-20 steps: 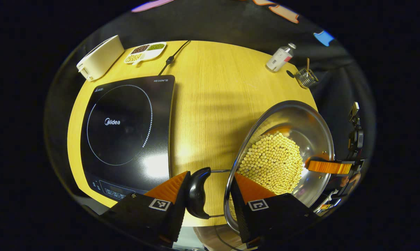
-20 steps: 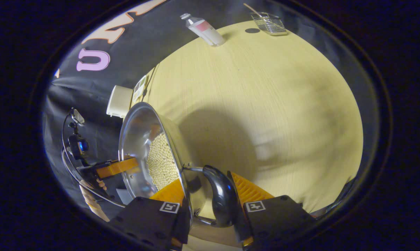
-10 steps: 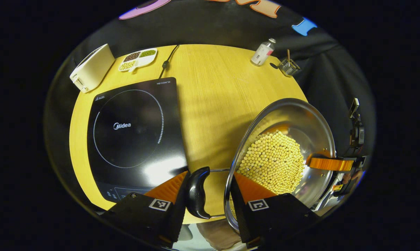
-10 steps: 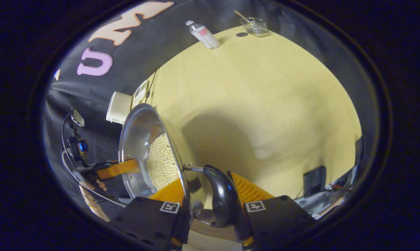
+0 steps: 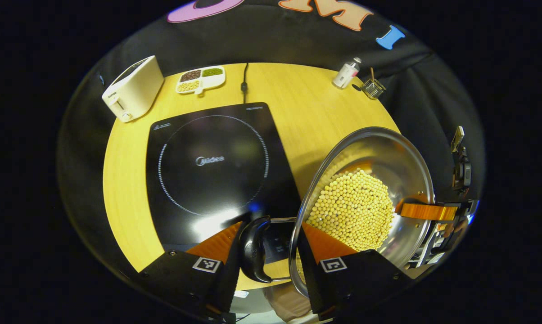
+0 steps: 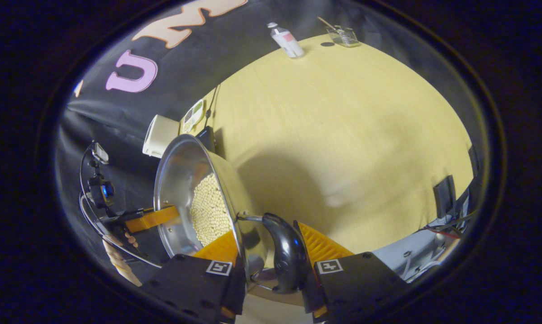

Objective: First push the handle of the pot to place it horizontally, then grasp the pot with both hands and set it on the induction cooktop.

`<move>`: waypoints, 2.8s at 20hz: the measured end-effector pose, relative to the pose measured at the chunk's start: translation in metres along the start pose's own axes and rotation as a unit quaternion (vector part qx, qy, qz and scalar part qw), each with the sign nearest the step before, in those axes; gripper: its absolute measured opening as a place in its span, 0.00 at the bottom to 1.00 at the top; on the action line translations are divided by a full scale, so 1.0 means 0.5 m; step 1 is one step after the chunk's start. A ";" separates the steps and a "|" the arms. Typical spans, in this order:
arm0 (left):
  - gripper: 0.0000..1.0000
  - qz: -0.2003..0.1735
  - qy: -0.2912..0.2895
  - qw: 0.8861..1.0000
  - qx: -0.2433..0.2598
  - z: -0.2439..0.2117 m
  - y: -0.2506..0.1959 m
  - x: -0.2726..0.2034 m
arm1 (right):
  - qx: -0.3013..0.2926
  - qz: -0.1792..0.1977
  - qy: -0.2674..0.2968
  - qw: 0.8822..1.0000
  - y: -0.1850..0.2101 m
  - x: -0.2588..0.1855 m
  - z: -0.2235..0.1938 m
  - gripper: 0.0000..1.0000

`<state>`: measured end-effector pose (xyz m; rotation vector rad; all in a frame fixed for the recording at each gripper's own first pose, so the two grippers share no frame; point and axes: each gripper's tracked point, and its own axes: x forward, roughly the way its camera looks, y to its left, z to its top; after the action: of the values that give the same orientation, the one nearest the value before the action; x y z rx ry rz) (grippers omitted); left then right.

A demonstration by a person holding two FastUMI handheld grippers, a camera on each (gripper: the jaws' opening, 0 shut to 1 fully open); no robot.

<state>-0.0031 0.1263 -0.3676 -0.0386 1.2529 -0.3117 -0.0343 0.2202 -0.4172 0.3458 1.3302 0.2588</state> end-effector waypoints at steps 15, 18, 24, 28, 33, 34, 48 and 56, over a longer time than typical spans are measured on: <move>0.65 0.044 -0.046 0.997 -0.037 0.054 0.279 -0.047 | -0.044 0.026 -0.005 0.999 0.261 0.139 0.037 0.48; 0.65 0.052 -0.057 0.996 -0.041 0.076 0.319 -0.043 | -0.047 0.034 -0.004 0.998 0.296 0.168 0.059 0.48; 0.66 0.057 -0.067 0.995 -0.055 0.091 0.371 -0.022 | -0.048 0.034 -0.005 0.998 0.337 0.214 0.078 0.48; 0.65 0.060 -0.075 0.994 -0.057 0.108 0.384 -0.007 | -0.039 0.030 -0.021 0.999 0.340 0.237 0.105 0.48; 0.65 0.065 -0.081 0.993 -0.059 0.125 0.394 0.012 | -0.036 0.032 -0.021 0.999 0.339 0.265 0.118 0.47; 0.65 0.069 -0.081 0.993 -0.060 0.127 0.399 0.013 | -0.034 0.033 -0.018 0.999 0.340 0.273 0.118 0.47; 0.66 0.087 -0.057 0.992 -0.076 0.126 0.404 0.018 | -0.036 0.034 -0.003 0.999 0.328 0.335 0.120 0.48; 0.67 0.091 -0.073 0.991 -0.065 0.135 0.406 0.019 | -0.035 0.045 -0.011 0.998 0.326 0.339 0.124 0.50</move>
<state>0.1058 0.3084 -0.3953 -0.0570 1.1205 -0.0670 0.0657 0.4283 -0.4937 0.3488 1.2815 0.3745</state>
